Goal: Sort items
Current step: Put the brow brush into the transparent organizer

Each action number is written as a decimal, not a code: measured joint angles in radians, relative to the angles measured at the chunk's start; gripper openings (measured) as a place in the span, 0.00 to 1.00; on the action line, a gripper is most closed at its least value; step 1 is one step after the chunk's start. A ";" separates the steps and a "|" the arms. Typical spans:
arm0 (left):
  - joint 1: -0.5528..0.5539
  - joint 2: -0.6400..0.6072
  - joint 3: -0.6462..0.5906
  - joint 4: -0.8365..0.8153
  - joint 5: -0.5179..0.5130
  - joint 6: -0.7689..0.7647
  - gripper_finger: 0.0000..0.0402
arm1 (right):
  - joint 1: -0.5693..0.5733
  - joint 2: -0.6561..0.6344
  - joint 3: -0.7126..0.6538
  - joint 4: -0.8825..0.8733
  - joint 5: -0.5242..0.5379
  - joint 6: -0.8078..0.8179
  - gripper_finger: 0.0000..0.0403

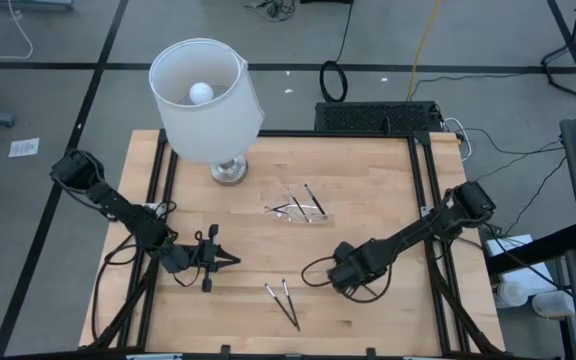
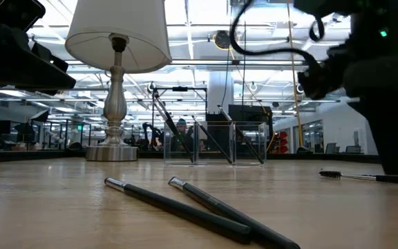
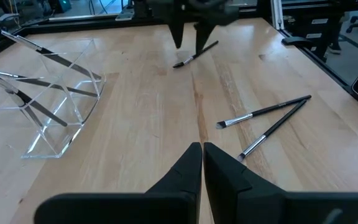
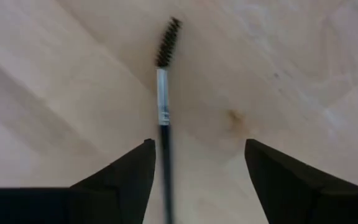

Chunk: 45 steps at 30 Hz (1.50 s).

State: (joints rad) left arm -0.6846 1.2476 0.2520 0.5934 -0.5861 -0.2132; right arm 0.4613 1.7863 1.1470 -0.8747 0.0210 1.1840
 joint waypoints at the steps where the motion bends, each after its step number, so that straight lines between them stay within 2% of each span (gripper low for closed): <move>1: 0.000 0.000 0.000 0.000 0.000 0.000 0.06 | 0.000 0.000 -0.021 0.036 0.000 -0.002 0.59; 5: 0.000 0.000 0.000 0.000 0.000 0.000 0.06 | 0.000 -0.007 -0.079 0.150 -0.024 -0.019 0.56; 14: 0.000 0.000 0.000 0.001 0.000 0.000 0.06 | 0.000 -0.005 -0.133 0.161 -0.025 -0.023 0.44; 18: 0.000 0.000 0.000 0.001 0.000 -0.010 0.06 | 0.000 -0.005 -0.157 0.162 -0.020 -0.019 0.33; 26: 0.000 0.000 0.000 0.001 0.000 -0.002 0.06 | 0.004 -0.005 -0.198 0.173 -0.005 -0.043 0.03; 34: 0.013 0.000 0.000 0.000 0.000 0.007 0.06 | 0.000 -0.020 -0.190 0.178 0.085 -0.102 0.01; 39: 0.013 0.000 0.000 0.000 0.000 -0.009 0.06 | 0.028 -0.076 -0.164 0.208 0.210 -0.117 0.01; 45: 0.013 0.000 0.000 -0.002 0.000 -0.010 0.06 | 0.057 -0.183 -0.129 0.331 0.367 -0.198 0.00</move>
State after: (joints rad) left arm -0.6716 1.2476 0.2520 0.5918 -0.5865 -0.2227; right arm 0.5180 1.6037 1.0183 -0.5440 0.3884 0.9858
